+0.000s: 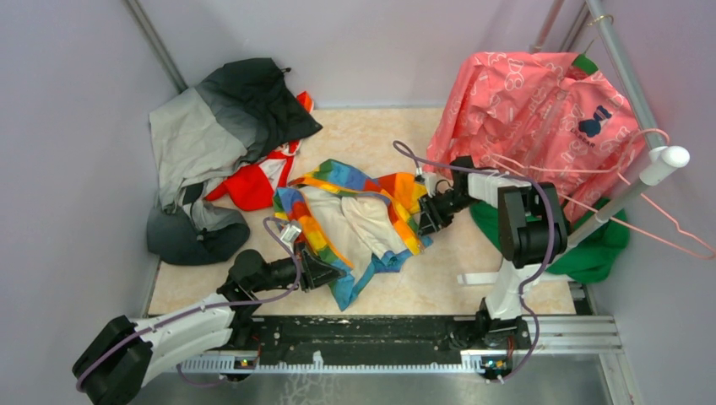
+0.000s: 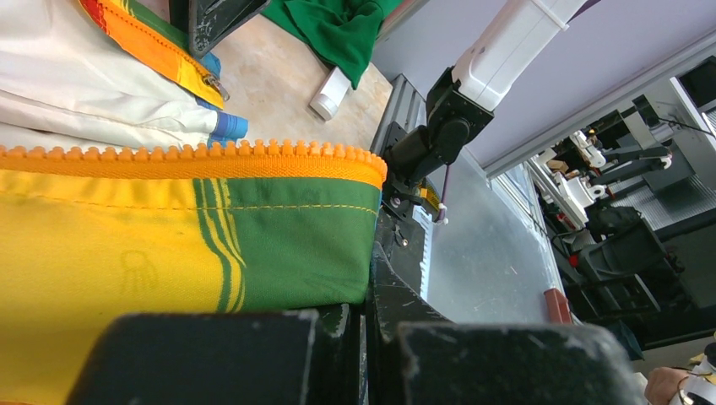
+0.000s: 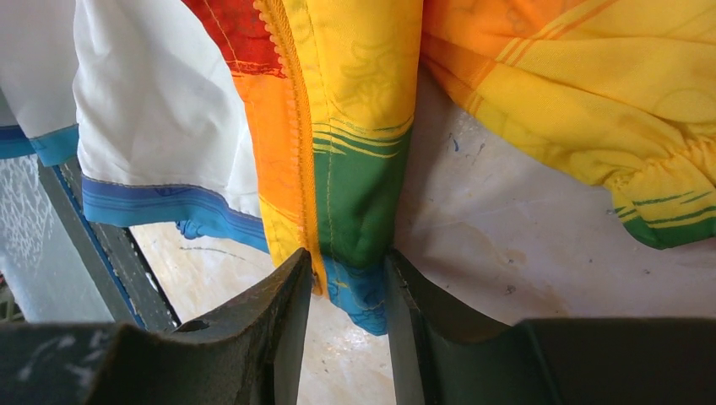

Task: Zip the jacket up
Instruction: Pick up the jacket from the center of the board.

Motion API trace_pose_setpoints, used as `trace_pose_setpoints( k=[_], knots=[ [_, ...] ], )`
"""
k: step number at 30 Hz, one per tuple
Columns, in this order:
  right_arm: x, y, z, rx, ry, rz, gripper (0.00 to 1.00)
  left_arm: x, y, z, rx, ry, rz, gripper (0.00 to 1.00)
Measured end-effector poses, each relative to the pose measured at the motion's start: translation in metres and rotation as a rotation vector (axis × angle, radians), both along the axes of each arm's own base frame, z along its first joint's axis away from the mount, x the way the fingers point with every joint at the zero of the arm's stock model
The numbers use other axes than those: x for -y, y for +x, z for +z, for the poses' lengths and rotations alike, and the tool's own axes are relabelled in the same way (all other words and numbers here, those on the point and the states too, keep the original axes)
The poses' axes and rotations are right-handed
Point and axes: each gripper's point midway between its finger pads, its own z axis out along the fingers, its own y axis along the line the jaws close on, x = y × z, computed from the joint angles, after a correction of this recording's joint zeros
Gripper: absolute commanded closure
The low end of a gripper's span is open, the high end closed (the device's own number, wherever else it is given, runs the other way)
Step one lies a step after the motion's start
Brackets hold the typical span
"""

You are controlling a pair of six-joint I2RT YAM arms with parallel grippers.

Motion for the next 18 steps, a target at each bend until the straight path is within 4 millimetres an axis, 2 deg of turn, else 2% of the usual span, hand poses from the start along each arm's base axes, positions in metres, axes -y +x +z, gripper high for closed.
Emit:
trace_pose_setpoints(
  k=[9, 12, 17, 18],
  knots=[
    [-0.0016, -0.0005, -0.0006, -0.020, 0.012, -0.007, 0.63, 0.0000, 0.0003, -0.0001, -0.001, 0.000, 0.002, 1.00],
    [-0.0019, -0.0003, -0.0009, -0.021, 0.015, -0.006, 0.73, 0.0000, 0.0003, -0.0001, 0.000, 0.000, 0.002, 1.00],
    [-0.0006, -0.0005, -0.0036, -0.025, 0.006, -0.006, 0.99, -0.0001, 0.0004, 0.0001, 0.000, 0.000, 0.002, 1.00],
    [-0.0007, -0.0004, -0.0036, -0.024, 0.007, -0.005, 1.00, -0.0001, 0.0004, 0.0002, 0.000, -0.001, 0.002, 1.00]
  ],
)
